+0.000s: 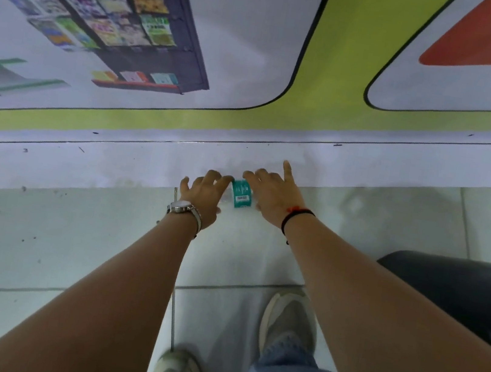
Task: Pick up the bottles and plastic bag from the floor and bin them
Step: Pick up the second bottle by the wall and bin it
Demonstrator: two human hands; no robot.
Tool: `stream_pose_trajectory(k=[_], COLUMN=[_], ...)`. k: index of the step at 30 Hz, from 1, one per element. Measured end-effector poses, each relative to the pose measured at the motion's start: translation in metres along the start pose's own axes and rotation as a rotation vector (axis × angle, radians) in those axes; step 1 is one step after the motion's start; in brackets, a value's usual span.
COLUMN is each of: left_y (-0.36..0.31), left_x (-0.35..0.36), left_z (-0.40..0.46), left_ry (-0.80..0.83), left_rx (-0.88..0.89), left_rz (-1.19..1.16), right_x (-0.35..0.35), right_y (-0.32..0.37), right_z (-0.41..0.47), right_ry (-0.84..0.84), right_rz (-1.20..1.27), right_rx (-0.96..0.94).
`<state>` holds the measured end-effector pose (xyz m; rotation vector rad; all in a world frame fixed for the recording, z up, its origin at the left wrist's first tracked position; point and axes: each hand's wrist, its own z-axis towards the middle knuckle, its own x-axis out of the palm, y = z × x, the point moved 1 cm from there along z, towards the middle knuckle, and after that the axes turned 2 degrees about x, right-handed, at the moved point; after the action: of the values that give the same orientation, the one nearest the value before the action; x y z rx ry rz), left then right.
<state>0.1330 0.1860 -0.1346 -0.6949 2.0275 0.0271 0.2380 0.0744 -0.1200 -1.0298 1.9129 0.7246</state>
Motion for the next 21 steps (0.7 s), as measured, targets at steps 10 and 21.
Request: stream_pose_trajectory(k=[10, 21], left_y=[-0.083, -0.259], left_x=[-0.126, -0.199], left_z=[-0.163, -0.223], left_ry=[-0.103, -0.08], left_rx=[0.02, 0.441], left_rz=[-0.043, 0.14], right_x=[-0.123, -0.178], right_y=[0.026, -0.042], right_z=[-0.213, -0.424], right_ry=[-0.102, -0.397], right_rz=[0.325, 0.298], right_rx=[0.226, 0.646])
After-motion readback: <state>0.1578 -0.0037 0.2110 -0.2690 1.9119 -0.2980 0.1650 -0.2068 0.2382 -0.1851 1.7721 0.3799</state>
